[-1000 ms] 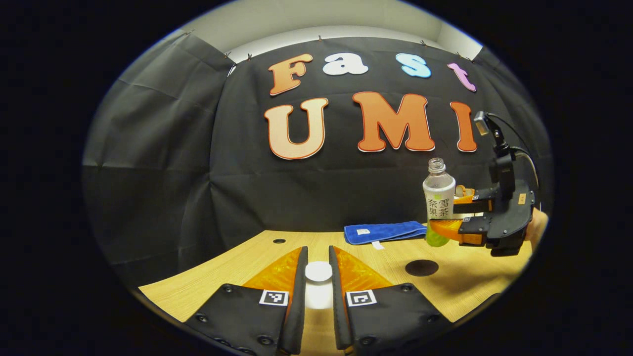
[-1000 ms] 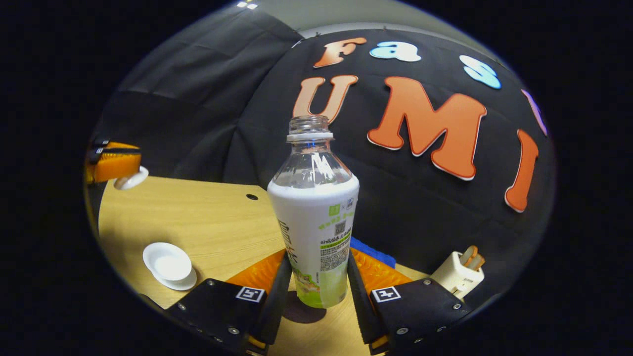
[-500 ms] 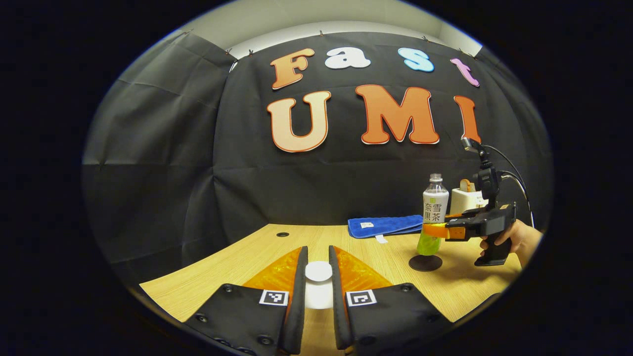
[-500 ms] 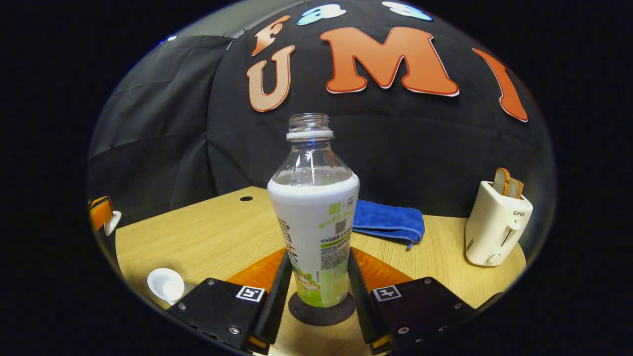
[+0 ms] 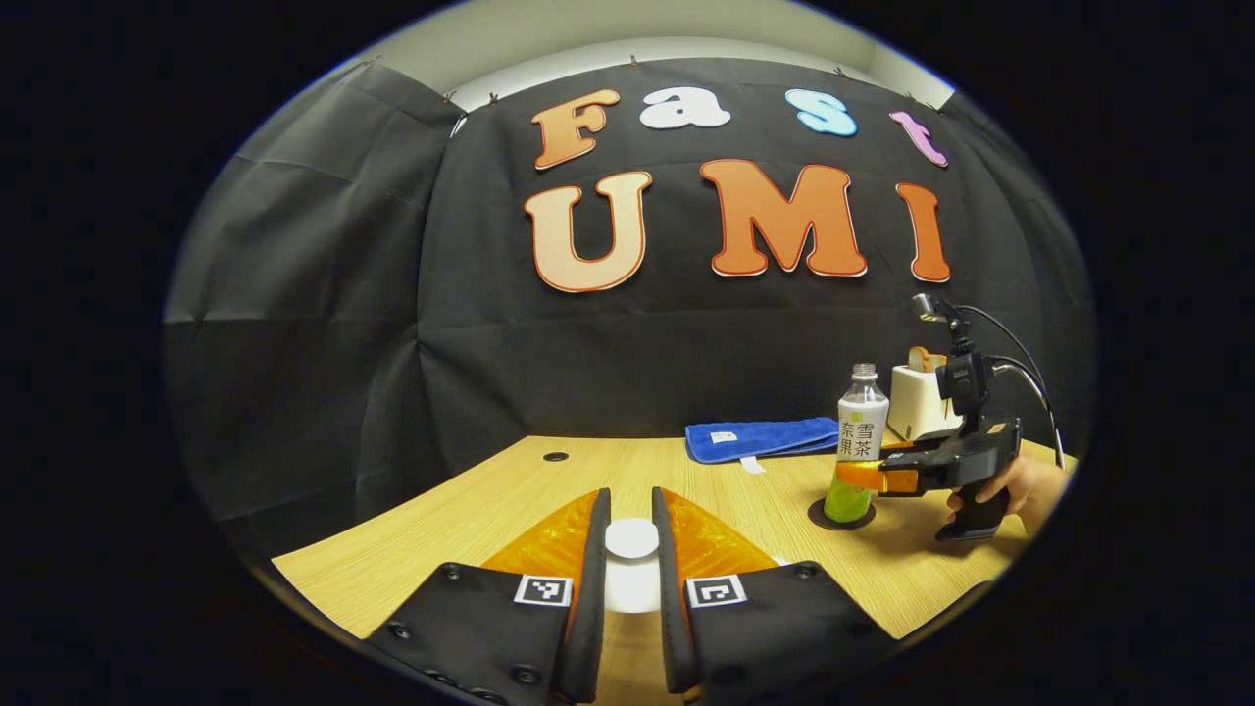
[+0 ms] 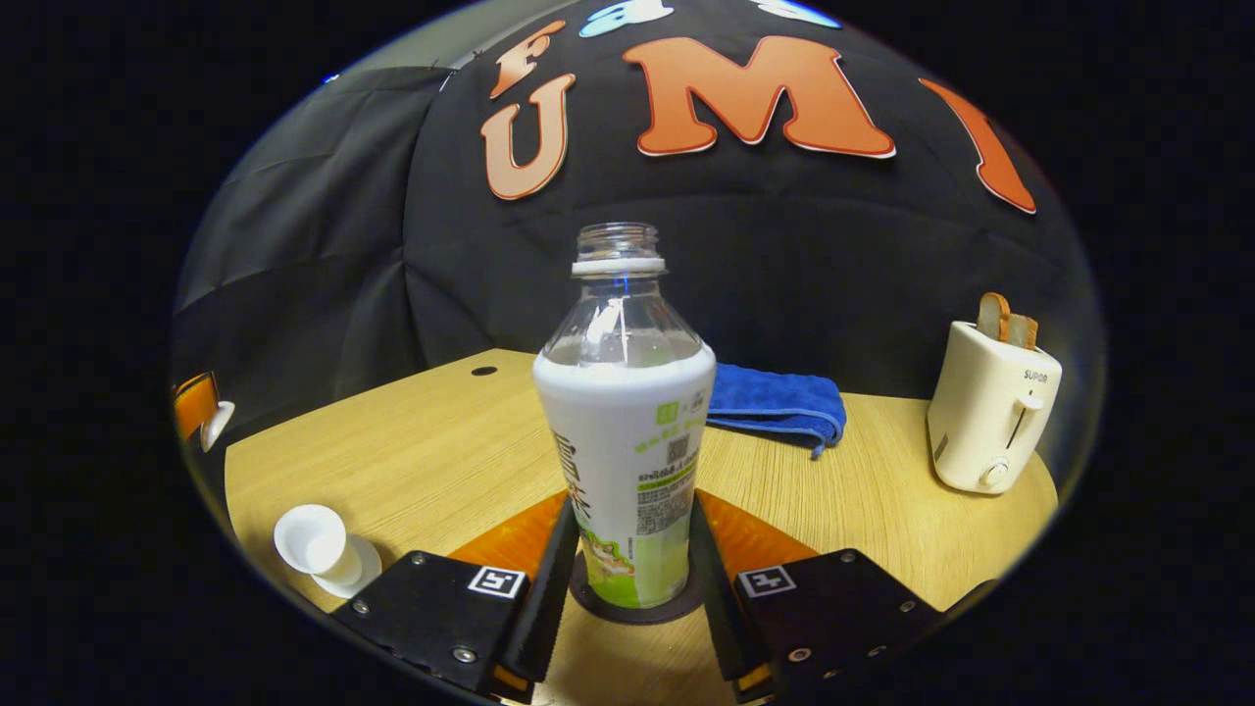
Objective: Open the teacup lid with one hand, grasp the water bottle and pour water into the teacup with the other hand; after pouring, place the water bottle on the coaster and then close the teacup lid.
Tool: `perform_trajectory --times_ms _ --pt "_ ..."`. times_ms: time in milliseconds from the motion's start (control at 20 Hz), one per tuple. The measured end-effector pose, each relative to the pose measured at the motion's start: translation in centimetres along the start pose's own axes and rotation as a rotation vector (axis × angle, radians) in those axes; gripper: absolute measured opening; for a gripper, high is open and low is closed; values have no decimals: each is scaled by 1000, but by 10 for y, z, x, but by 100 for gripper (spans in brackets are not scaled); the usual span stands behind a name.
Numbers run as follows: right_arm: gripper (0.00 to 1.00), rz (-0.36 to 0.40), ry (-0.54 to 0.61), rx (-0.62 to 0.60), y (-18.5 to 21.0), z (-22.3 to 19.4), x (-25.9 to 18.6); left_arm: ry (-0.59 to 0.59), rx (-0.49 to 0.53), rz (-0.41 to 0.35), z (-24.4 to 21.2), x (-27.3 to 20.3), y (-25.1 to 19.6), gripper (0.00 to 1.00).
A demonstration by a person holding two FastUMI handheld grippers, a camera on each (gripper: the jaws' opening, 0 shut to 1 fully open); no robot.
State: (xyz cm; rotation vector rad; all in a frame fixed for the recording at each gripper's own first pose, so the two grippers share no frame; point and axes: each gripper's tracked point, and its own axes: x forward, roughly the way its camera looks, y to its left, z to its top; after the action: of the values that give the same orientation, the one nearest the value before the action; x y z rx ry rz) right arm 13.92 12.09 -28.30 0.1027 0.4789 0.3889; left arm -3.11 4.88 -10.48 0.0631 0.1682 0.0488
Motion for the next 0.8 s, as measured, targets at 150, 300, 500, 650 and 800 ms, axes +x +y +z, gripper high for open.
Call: perform_trajectory --times_ms 150,300,500,650,800 --pt "65 -5 -4 7 -2 -2 -3 8 -9 -14 -4 2 -8 28" --pt "71 5 28 27 0 -12 -6 20 -60 -36 -11 10 -19 29" --pt "88 0 -8 42 -3 -3 -22 40 -79 -72 -19 17 -36 29" --pt "94 -6 -53 30 -7 10 -41 58 -84 -104 -27 22 -53 27" --pt "98 -62 -111 -17 -20 25 -66 89 -89 -126 -38 29 -65 29"
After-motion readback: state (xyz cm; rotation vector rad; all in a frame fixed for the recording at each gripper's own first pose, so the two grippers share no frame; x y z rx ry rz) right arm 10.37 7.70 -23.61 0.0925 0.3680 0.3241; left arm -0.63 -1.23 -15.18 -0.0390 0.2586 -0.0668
